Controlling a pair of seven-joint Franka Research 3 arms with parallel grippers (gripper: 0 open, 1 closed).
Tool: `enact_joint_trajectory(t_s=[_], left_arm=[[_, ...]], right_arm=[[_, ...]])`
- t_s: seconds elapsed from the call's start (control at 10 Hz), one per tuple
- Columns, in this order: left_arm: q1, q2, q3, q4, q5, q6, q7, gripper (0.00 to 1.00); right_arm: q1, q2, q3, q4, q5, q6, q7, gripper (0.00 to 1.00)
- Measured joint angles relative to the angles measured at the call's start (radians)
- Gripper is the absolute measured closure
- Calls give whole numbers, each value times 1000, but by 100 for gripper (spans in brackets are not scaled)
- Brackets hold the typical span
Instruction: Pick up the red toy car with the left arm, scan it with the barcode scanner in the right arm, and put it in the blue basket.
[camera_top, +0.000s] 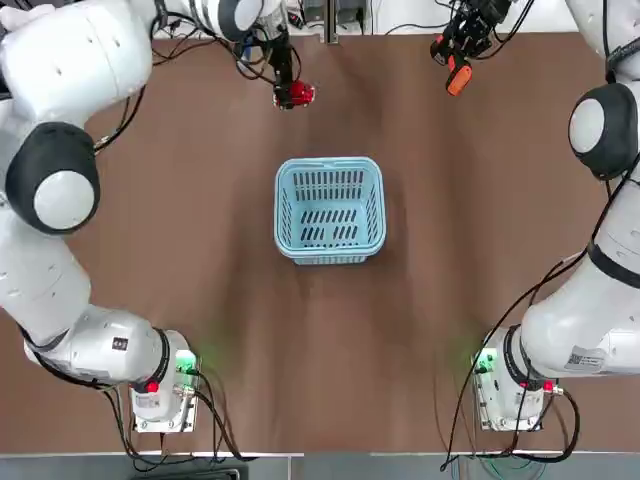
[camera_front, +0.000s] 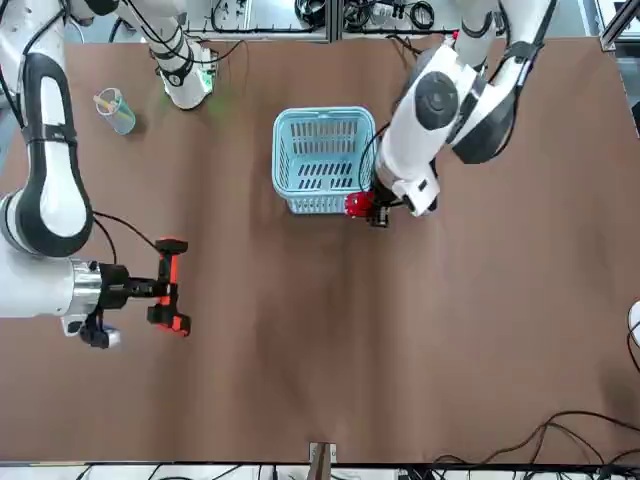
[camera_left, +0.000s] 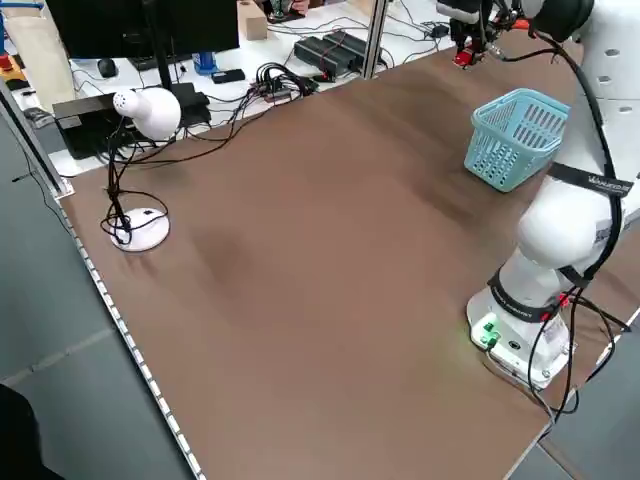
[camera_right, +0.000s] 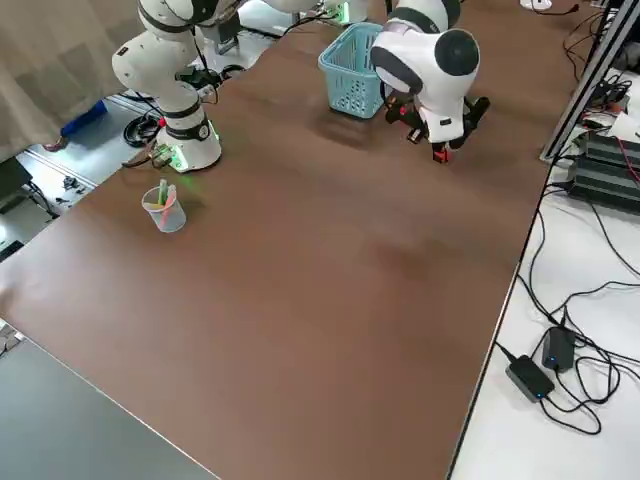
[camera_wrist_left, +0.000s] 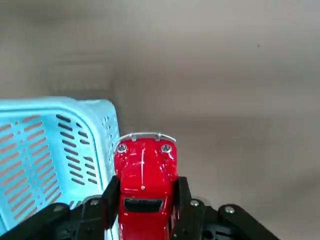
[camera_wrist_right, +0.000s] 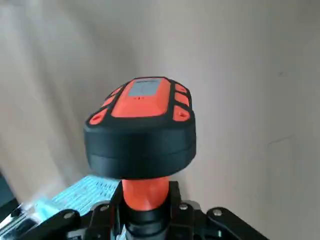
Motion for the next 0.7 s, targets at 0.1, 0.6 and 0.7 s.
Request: enact_joint_trajectory(t_s=[0.1, 0.6, 0.7], left_arm=[[-40, 50, 1, 54, 31, -9, -49, 52], [-347, 228, 265, 304, 71, -39, -133, 52], [-392, 254, 292, 326, 71, -39, -148, 52]], right_arm=[[-4, 0, -1, -1, 68, -67, -50, 63], [-2, -16, 21, 1, 227, -349, -174, 63], [0, -26, 24, 1, 261, -376, -178, 63]])
